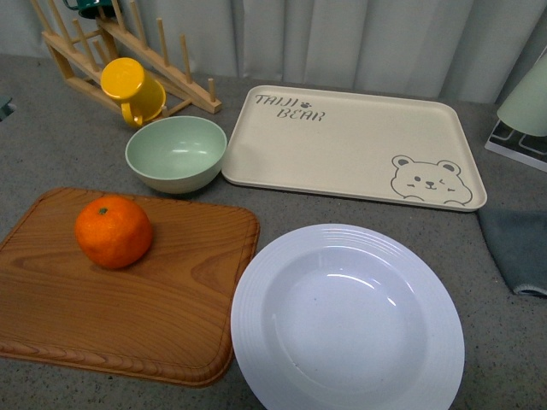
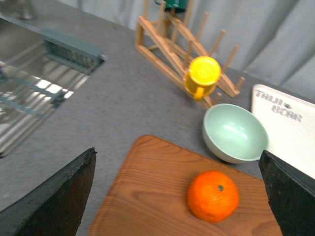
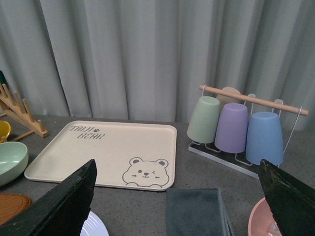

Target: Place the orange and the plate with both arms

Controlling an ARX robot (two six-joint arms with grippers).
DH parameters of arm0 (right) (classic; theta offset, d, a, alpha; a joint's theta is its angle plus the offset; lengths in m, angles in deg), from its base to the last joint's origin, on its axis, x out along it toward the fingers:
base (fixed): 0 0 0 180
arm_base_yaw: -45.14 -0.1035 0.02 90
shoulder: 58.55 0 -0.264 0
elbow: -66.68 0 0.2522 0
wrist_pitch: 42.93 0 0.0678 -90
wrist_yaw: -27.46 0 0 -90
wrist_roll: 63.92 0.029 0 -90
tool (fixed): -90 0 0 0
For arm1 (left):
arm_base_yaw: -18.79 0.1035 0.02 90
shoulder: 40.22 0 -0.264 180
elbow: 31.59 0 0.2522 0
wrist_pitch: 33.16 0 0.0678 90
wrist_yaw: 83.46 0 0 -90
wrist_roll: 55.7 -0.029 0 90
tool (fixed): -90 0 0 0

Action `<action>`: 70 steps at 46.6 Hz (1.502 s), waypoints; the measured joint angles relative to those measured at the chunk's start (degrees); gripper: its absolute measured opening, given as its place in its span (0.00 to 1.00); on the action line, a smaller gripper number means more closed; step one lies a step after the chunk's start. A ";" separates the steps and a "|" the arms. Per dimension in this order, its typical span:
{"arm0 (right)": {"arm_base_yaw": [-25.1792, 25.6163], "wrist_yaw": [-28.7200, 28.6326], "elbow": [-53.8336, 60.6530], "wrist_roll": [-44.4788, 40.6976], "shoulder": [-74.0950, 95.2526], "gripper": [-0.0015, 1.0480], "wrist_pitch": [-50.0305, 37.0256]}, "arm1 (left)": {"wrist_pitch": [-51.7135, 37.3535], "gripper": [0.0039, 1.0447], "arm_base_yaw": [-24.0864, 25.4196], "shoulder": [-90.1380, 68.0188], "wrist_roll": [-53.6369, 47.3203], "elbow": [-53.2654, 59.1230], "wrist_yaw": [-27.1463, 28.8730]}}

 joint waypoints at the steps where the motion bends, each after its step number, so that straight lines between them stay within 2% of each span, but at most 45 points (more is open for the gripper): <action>1: 0.00 0.00 0.00 0.00 0.00 0.91 0.00 | -0.72 0.94 0.24 -2.43 0.02 -0.85 -1.51; 2: 0.00 0.00 0.00 -0.02 0.00 0.91 0.00 | -0.70 0.94 0.52 -4.72 -0.04 -1.92 -3.45; 10: 0.00 0.00 0.00 0.00 0.00 0.91 0.00 | 2.71 0.94 1.64 -18.45 -1.51 -9.62 -8.48; 24: 0.00 0.00 0.00 0.00 0.00 0.91 0.00 | 10.99 0.94 -1.64 -37.97 -5.01 -21.94 -16.63; 49: 0.00 0.00 0.00 -0.02 0.00 0.91 0.00 | 13.31 0.94 -5.31 -52.35 -6.91 -30.10 -21.33; 70: 0.00 0.00 0.00 -0.02 0.00 0.91 0.00 | 12.28 0.94 -4.98 -58.16 -7.02 -33.29 -20.76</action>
